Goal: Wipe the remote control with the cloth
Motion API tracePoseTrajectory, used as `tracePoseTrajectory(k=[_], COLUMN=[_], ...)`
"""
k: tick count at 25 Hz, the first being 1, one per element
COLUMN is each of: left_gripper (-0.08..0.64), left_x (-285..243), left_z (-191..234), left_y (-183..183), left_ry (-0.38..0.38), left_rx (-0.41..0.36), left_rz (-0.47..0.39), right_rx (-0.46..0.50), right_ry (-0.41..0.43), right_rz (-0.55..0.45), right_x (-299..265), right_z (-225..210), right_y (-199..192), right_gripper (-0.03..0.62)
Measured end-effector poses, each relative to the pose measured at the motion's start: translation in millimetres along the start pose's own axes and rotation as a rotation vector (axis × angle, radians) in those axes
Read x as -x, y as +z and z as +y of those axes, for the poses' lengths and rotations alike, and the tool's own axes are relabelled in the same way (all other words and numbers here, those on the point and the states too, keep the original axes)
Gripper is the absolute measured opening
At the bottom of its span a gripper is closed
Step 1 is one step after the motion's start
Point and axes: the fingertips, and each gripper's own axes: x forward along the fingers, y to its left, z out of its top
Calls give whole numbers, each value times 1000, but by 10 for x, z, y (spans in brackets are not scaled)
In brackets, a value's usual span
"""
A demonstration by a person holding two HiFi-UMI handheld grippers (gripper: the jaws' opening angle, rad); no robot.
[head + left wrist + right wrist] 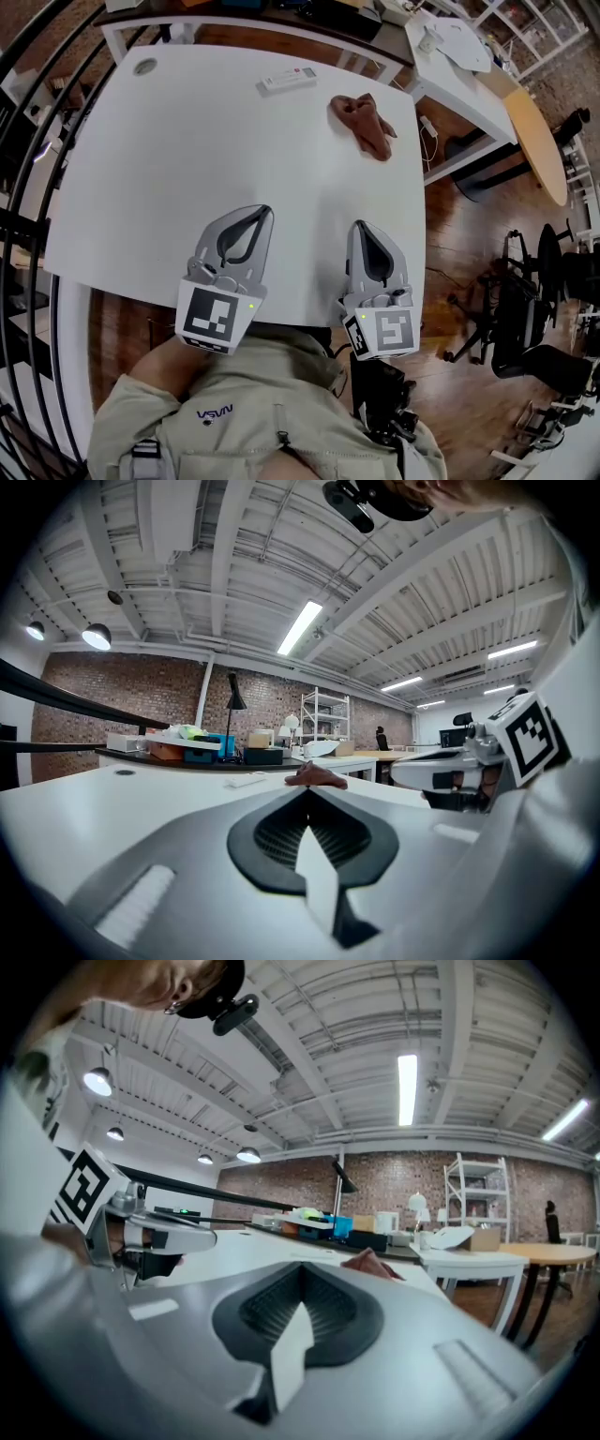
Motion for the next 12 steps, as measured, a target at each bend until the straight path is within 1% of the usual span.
tracePoseTrajectory(k=[2, 5, 6, 9, 12], left_gripper=[2, 2, 2, 2, 2], left_x=[7, 0, -4, -11, -13], left_z=[7, 19, 20, 23, 29], left_y=[-16, 51, 55, 7, 11], left_ry=[-3, 23, 25, 13, 18], left_rx=[-13, 37, 41, 16, 26], left_rz=[6, -18, -19, 4, 6], right_rx=[30, 35, 32, 25, 25], right_ry=[5, 9, 8, 11, 17], right_rz=[2, 2, 1, 3, 8], right_x=[-18, -34, -35, -41, -47], right_z=[44, 54, 47, 43, 56], right_y=[19, 18, 16, 16, 14], right_gripper=[2, 2, 2, 2, 2])
